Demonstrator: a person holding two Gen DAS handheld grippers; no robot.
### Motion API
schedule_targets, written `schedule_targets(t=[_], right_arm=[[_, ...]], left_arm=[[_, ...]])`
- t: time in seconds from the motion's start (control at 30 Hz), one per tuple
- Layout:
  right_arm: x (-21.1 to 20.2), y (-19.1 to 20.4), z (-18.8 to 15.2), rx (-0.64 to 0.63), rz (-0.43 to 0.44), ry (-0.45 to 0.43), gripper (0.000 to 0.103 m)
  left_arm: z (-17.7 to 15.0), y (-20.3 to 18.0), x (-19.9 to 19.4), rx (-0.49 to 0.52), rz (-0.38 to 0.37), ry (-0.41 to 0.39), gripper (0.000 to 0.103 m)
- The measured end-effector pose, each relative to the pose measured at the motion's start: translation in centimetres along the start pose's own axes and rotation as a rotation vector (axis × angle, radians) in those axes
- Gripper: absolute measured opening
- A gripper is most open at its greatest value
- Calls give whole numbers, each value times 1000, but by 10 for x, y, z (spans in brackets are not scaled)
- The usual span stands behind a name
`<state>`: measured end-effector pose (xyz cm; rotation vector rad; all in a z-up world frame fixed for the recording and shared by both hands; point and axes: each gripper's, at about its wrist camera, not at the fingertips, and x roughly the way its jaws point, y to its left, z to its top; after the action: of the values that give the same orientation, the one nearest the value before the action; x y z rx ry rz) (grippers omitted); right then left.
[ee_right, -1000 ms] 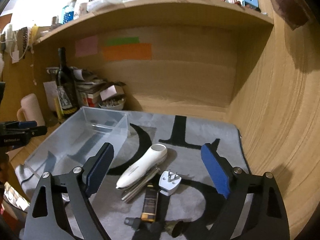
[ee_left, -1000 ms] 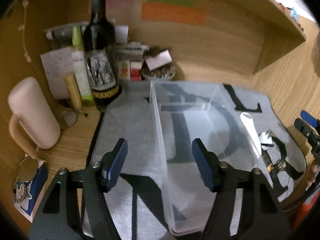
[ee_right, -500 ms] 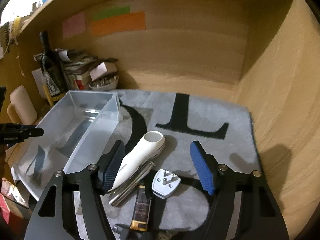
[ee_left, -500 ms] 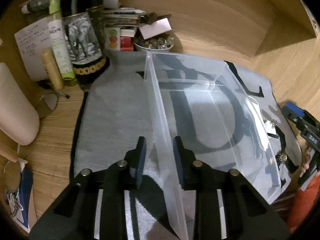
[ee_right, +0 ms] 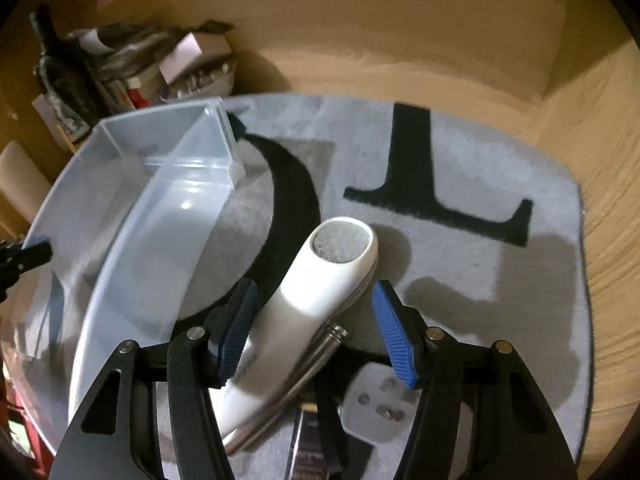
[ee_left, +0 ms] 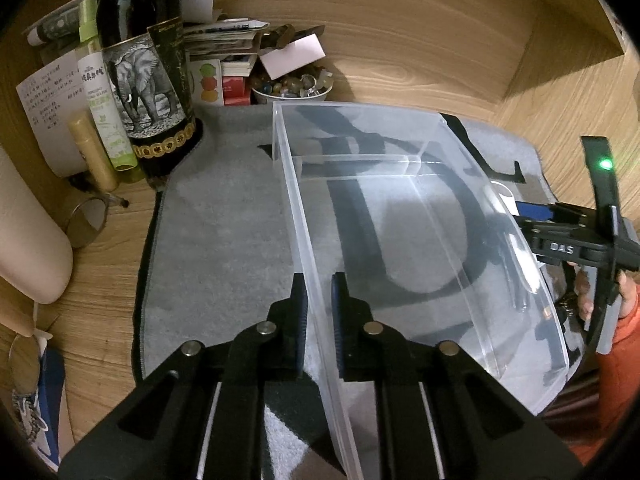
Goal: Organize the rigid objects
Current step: 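Grip the clear box wall with the left tool while the right tool grasps the white device, then carry the white device into the clear box and open the right gripper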
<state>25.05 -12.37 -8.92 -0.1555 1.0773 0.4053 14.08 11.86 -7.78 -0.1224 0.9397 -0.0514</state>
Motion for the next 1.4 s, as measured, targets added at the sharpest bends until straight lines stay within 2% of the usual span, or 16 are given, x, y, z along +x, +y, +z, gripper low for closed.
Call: schedule_targets(t=[0.1,0.17,0.23,0.5,0.97,1.23,1.4], right_arm=[[8,3,4,-12,-12,11,53],[9,4,4,-23,-17,9,41],[9,5,4,-32,-12,9,35],[-4,5,3,-32,-14,-60,35],[-94,14,1,-35,-4,-331,34],[-141,37,10,-74,39,-462,34],[-152,56,13,-119,77,-498,34]], left_arm=[[0,0,0,-4,-2,1,12],[0,0,0,-9,-5,1,12],[0,0,0,-13,-7,1,12],[1,1,1,-18,-3,17,12],[-7,-1,-5,-39,12,25,12],[-11,-2,-11,-39,17,20,12],[-17,-3,-15,-32,16,25,12]])
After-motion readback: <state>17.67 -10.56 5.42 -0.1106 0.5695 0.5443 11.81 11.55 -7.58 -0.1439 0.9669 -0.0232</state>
